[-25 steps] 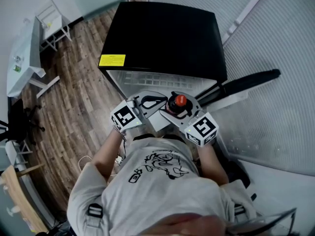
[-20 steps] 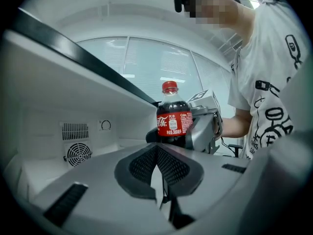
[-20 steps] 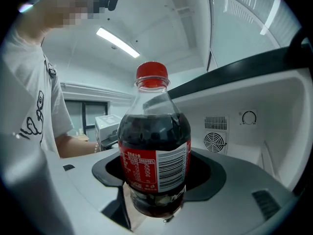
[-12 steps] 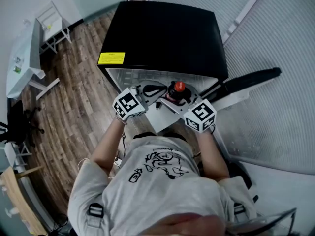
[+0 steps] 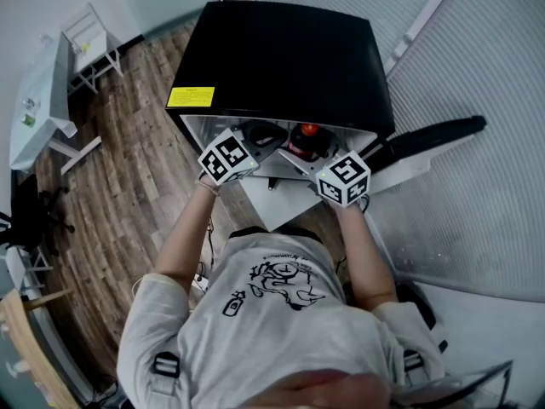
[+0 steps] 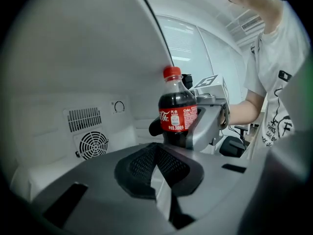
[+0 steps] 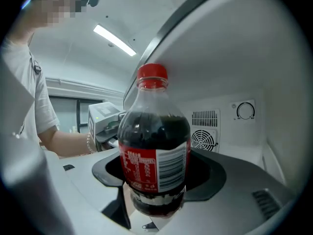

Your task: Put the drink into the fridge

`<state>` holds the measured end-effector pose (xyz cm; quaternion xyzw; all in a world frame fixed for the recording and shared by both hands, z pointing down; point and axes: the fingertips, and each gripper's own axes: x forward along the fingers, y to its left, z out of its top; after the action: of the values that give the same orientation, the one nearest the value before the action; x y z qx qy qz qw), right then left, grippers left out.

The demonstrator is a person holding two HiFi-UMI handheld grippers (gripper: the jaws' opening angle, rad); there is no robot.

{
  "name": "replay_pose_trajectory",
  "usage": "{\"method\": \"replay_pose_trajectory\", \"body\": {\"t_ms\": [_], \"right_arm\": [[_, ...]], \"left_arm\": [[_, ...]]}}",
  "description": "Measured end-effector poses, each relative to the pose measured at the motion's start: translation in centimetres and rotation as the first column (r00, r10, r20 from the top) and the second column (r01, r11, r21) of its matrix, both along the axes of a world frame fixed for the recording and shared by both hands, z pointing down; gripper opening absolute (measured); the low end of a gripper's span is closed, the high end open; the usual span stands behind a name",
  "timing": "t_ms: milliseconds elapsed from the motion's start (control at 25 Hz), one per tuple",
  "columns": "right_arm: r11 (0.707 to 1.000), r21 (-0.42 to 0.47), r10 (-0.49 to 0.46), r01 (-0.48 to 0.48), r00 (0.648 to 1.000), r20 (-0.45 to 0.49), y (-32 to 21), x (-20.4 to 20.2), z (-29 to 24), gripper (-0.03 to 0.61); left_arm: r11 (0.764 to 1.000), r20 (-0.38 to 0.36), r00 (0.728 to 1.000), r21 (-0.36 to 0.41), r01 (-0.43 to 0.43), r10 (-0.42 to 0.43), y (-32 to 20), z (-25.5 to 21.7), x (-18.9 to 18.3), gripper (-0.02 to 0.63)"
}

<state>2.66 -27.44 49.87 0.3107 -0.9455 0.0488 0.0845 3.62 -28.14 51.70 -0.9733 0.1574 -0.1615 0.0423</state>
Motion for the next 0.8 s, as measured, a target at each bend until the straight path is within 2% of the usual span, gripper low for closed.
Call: {"method": "replay_pose_trajectory", "body": {"t_ms": [520, 800], "right_arm": [[0.999, -0.021, 0.037, -0.038, 0.999, -0.029, -4.3, 0.5, 2.6, 0.322], [0.997, -0.06, 0.051, -0.052, 0.998, -0.025, -6.2, 0.5, 4.3, 0.322]], "left_arm": [[0.995, 0.112, 0.991, -0.05, 0.084, -0.078, -4.2, 2.9, 0.0, 0.002], [0.985, 0.164, 0.98, -0.109, 0.136, -0.117, -6.1, 5.1, -0.3, 0.002]]}}
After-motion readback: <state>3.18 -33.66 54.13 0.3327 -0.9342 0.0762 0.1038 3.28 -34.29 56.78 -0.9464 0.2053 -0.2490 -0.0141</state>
